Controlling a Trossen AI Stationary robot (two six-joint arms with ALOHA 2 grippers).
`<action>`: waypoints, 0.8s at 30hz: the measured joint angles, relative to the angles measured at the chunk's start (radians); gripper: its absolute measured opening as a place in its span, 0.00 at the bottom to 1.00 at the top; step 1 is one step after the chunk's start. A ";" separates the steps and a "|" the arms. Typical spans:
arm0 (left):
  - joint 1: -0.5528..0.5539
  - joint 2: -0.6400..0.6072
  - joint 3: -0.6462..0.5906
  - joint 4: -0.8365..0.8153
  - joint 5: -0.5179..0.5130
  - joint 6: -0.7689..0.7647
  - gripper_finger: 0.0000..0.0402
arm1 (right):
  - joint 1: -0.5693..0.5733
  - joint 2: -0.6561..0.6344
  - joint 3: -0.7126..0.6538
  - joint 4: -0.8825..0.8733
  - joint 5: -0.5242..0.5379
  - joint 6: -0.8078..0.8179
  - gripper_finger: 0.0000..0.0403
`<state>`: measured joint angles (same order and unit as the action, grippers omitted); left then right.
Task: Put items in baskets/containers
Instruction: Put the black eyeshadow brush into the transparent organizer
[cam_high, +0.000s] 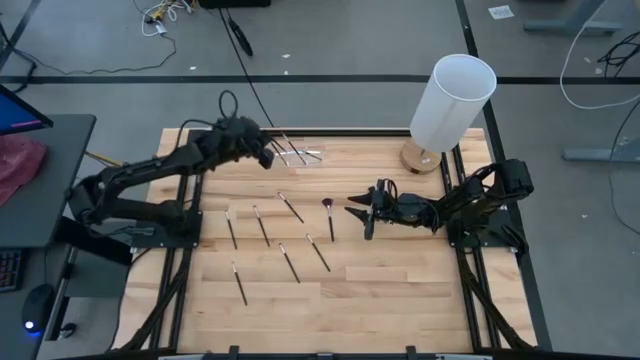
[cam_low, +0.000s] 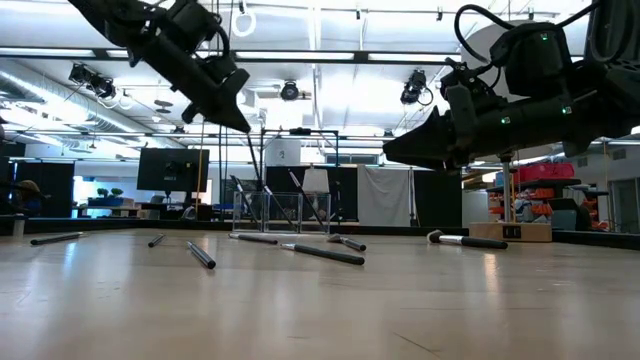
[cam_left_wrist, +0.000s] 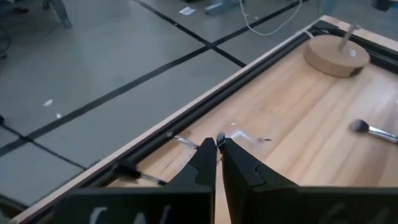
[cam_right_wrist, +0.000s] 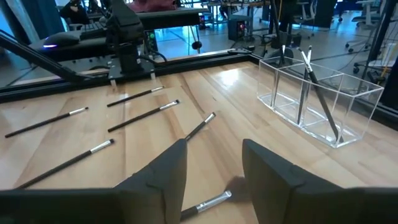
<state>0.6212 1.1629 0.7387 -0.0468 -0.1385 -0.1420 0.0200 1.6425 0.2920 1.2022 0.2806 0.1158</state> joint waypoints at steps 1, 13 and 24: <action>0.017 0.000 0.000 -0.004 0.019 -0.002 0.02 | 0.000 0.000 0.000 0.000 0.000 0.000 0.39; 0.123 0.079 0.000 -0.031 0.200 -0.058 0.03 | 0.000 0.000 0.000 0.001 0.000 0.001 0.39; 0.128 0.166 0.000 -0.027 0.195 -0.078 0.06 | 0.000 0.000 0.000 0.001 -0.001 0.006 0.39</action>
<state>0.7488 1.3287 0.7387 -0.0739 0.0563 -0.2203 0.0200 1.6421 0.2923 1.2034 0.2798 0.1223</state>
